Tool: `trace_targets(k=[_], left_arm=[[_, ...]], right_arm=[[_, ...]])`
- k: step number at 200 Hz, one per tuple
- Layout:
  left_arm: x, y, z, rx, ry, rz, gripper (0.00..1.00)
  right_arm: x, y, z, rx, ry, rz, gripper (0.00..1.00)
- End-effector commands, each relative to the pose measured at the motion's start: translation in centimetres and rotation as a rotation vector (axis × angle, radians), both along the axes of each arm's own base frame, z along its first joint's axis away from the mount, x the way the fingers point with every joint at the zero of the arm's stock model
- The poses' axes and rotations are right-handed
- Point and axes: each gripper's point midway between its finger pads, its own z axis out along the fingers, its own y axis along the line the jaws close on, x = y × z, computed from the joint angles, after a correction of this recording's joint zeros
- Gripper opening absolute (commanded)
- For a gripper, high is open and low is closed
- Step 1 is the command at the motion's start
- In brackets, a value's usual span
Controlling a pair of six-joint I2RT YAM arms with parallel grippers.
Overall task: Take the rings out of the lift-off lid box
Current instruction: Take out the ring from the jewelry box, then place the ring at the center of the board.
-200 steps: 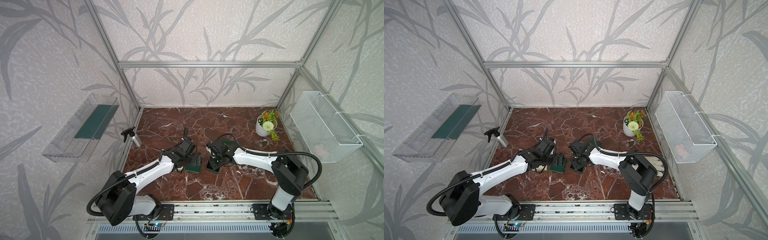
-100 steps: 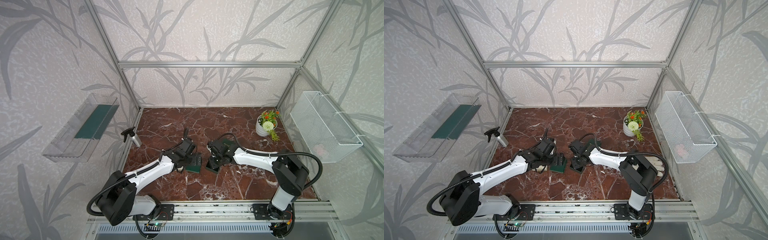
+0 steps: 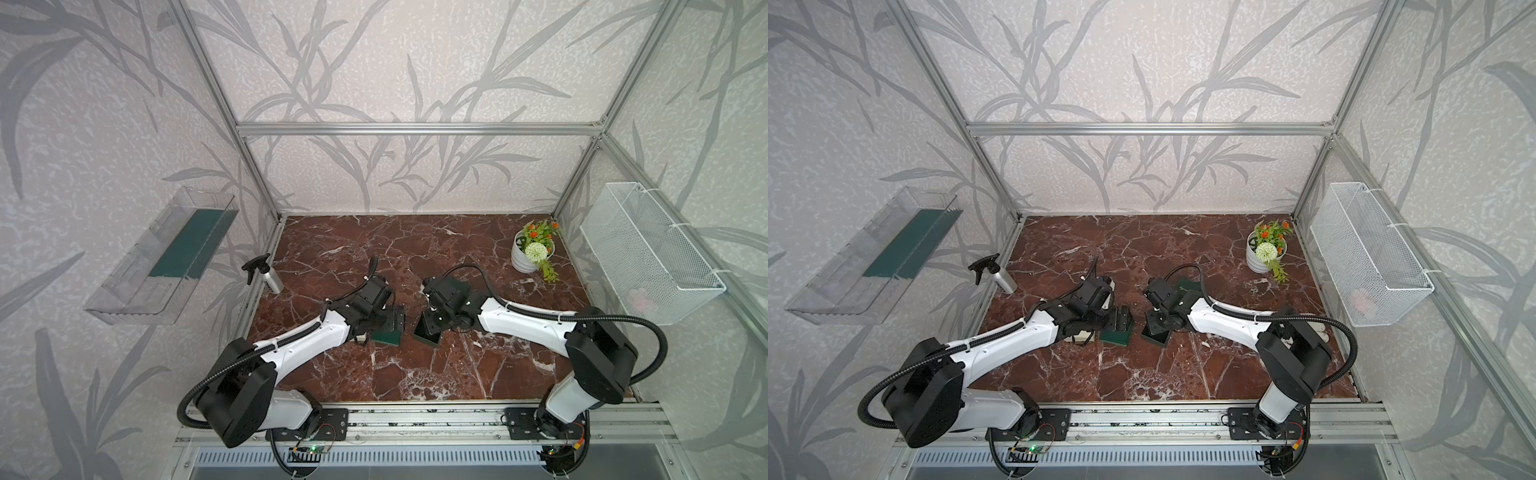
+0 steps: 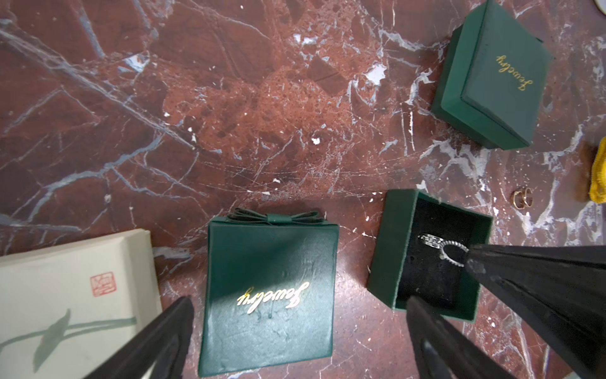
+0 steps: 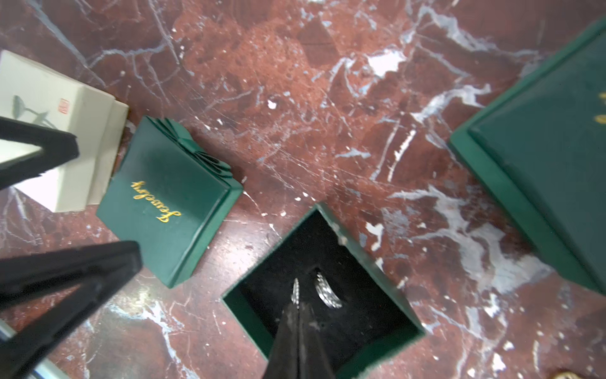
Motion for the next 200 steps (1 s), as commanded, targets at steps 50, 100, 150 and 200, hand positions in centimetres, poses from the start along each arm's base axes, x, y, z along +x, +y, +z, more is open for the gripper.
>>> trace_targets(k=[50,100,150,200], left_arm=[[0.8,-0.8,1.8,-0.046,-0.050,-0.001,0.98],[1.0,-0.7,2.3,-0.052,-0.078,0.007,0.98],[0.9,-0.7,1.9,-0.048,-0.072,0.006,0.98],[0.9,-0.3,1.8,-0.029,-0.076,0.004,0.98]], right_arm=[[1.7,-11.6,-0.3,0.010,0.055,-0.416,0.00],[1.5,-16.4,-2.4,-0.114,0.095,-0.536,0.00],[1.9,-15.8,-3.3,-0.127,0.131,-0.522,0.00],[1.9,-14.8,-2.7,-0.089,0.147,-0.480,0.18]])
